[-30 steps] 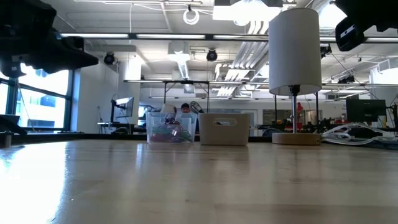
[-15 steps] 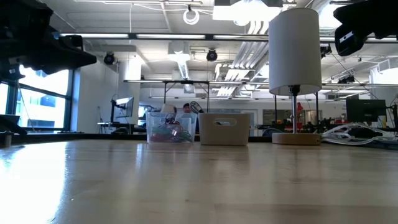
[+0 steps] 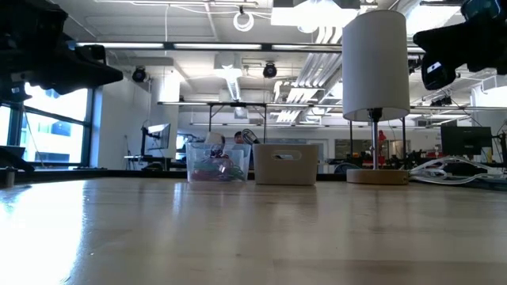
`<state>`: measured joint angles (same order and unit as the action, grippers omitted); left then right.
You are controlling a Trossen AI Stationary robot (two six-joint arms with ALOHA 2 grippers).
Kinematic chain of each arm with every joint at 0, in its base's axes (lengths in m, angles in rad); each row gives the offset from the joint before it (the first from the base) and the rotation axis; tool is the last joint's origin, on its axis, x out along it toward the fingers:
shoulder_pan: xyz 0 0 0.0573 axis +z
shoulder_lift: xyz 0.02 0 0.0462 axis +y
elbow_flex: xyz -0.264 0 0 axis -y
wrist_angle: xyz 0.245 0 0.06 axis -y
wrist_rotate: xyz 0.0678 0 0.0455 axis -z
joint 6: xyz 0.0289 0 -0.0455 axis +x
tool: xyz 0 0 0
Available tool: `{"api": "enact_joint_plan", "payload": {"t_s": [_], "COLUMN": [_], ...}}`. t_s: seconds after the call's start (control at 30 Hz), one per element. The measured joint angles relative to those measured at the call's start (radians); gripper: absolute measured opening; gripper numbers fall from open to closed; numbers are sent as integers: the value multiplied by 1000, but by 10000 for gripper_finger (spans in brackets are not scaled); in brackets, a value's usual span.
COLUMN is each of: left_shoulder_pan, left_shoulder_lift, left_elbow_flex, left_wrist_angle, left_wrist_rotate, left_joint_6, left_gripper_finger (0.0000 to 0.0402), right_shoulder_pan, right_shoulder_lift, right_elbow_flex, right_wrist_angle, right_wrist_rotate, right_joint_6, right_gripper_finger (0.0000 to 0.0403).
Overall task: Pick & Place USB Port
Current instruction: Return to Home Position
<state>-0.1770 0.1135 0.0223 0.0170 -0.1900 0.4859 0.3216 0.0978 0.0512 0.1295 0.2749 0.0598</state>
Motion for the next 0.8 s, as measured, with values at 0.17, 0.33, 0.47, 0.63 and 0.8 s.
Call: {"api": "enact_joint_plan", "payload": {"t_s": [0.17,0.33,0.47,0.63,0.8], "left_shoulder_pan": [0,0,0,0,0], "left_shoulder_lift": [0,1,1,1,2], "left_elbow_flex": [0,0,-1,-1,-1], "left_wrist_angle": [-1,-2,-2,-2,1], "left_wrist_rotate": [0,0,0,-1,-41], "left_joint_6": [-11,-12,-15,-19,18], "left_gripper_finger": [0,0,0,0,0], "right_shoulder_pan": [-69,-163,-245,-313,-374], "right_shoulder_lift": [9,8,8,8,8], "right_elbow_flex": [-42,-42,-42,-42,-42], "right_wrist_angle": [53,54,55,42,31], "right_wrist_rotate": [-65,-141,-242,-325,-329], "right_joint_6": [14,-8,10,44,14], "right_gripper_finger": [0,0,0,0,0]}}
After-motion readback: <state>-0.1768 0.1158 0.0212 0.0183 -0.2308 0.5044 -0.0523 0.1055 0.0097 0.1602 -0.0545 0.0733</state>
